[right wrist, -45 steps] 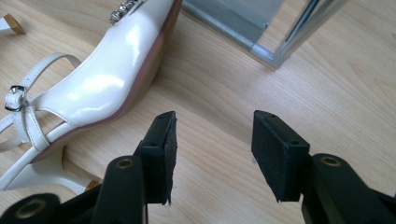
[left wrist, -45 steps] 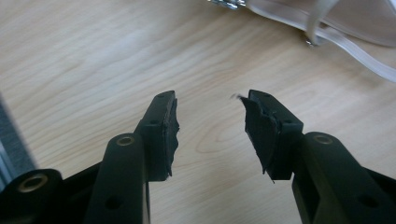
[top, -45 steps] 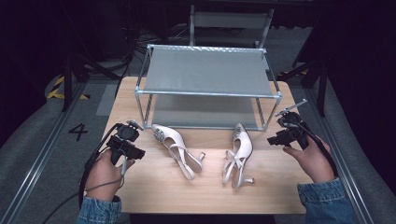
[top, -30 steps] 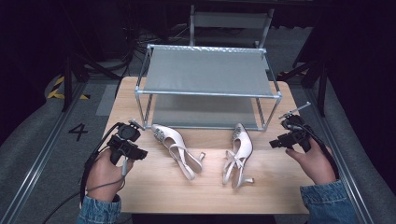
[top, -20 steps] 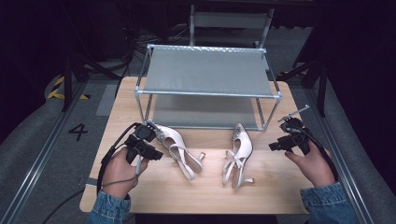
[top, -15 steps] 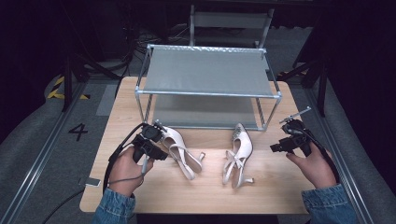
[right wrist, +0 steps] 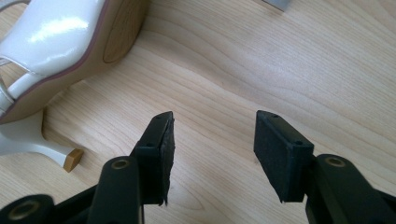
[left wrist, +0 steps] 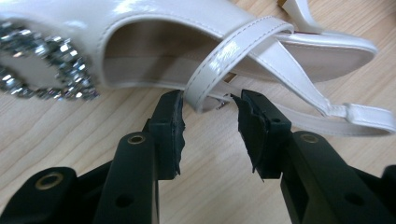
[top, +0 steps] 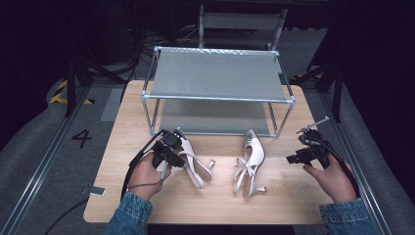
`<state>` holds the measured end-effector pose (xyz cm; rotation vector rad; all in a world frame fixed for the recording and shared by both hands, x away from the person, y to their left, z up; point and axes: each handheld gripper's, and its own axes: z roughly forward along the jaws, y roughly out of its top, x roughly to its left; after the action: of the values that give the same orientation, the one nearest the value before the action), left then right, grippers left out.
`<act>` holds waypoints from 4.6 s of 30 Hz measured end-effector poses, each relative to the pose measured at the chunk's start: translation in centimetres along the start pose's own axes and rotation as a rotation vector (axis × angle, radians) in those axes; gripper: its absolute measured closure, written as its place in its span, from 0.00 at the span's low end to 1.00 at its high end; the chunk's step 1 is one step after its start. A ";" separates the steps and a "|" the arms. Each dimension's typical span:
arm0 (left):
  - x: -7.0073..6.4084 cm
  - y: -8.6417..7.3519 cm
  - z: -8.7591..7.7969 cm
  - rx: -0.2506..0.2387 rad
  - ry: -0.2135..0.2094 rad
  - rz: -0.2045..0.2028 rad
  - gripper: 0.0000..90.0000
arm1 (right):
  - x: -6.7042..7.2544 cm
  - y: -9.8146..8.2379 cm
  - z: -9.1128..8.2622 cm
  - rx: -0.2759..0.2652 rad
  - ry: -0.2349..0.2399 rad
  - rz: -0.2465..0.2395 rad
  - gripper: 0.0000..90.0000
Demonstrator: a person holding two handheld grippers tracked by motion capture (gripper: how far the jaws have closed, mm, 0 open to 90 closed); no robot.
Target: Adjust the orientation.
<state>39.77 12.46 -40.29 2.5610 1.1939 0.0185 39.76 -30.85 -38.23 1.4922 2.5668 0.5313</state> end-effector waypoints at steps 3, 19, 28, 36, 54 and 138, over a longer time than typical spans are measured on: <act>0.1 0.2 0.6 -0.011 0.009 0.000 0.66 | -0.2 -0.3 0.2 0.007 -0.002 0.008 0.54; -0.3 0.1 0.8 -0.024 -0.003 0.049 0.93 | -0.2 -0.2 1.1 0.029 0.006 -0.002 0.53; -1.5 0.3 -1.0 -0.013 0.019 0.088 0.94 | -0.3 -0.3 1.1 0.028 0.008 -0.001 0.53; -2.0 0.2 -2.4 -0.001 0.012 0.100 0.94 | -0.2 -0.2 1.1 0.029 0.009 -0.001 0.53; -2.6 1.1 -3.2 0.005 0.026 0.135 0.94 | -0.6 -1.1 1.2 0.040 0.009 0.019 0.52; -4.3 4.2 2.0 -0.014 0.033 -0.018 0.94 | -1.3 -3.9 2.1 0.094 0.009 0.062 0.49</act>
<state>40.39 6.12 -40.41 2.5474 1.2247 0.0647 37.81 -33.27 -41.67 1.6081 2.5930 0.4302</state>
